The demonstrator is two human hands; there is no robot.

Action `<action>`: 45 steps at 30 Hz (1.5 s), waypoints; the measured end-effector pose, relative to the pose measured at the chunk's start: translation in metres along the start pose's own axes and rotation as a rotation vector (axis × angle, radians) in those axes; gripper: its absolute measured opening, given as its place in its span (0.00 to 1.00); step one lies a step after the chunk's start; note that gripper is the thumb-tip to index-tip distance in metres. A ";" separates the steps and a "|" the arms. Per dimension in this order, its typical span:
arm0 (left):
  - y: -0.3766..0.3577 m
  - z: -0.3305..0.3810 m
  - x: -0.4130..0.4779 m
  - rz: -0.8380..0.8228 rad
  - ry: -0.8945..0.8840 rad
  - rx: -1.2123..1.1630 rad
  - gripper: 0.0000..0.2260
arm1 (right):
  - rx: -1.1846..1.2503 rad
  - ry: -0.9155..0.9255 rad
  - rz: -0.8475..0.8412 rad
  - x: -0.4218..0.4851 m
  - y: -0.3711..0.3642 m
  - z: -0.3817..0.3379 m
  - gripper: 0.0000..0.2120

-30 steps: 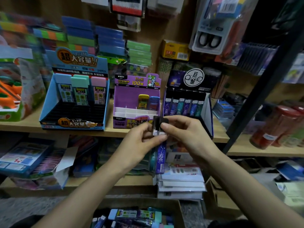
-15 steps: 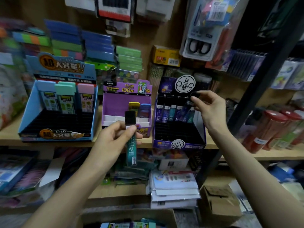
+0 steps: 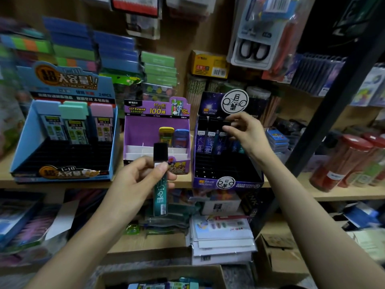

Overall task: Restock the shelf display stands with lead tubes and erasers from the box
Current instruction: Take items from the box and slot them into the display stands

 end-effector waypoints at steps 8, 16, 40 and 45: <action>-0.004 -0.005 0.002 -0.012 -0.005 -0.003 0.12 | -0.411 0.078 0.143 -0.001 -0.010 -0.003 0.10; -0.022 -0.006 0.013 -0.031 -0.047 -0.031 0.07 | 0.168 -0.027 -0.148 -0.028 -0.014 -0.068 0.07; -0.050 -0.054 0.067 0.110 -0.332 1.262 0.27 | -0.145 0.034 0.147 -0.015 0.034 0.003 0.07; -0.048 -0.056 0.066 0.106 -0.356 1.263 0.26 | -0.145 0.071 0.004 -0.010 0.029 -0.003 0.07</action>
Point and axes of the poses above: each hand's wrist, its own x-axis towards the middle knuckle, its own y-axis out of the back of the hand, z = x × y, the point moved 4 cm from there along x, towards the middle knuckle, and after that the axes turned 7 degrees about -x, right-handed, at the moved point
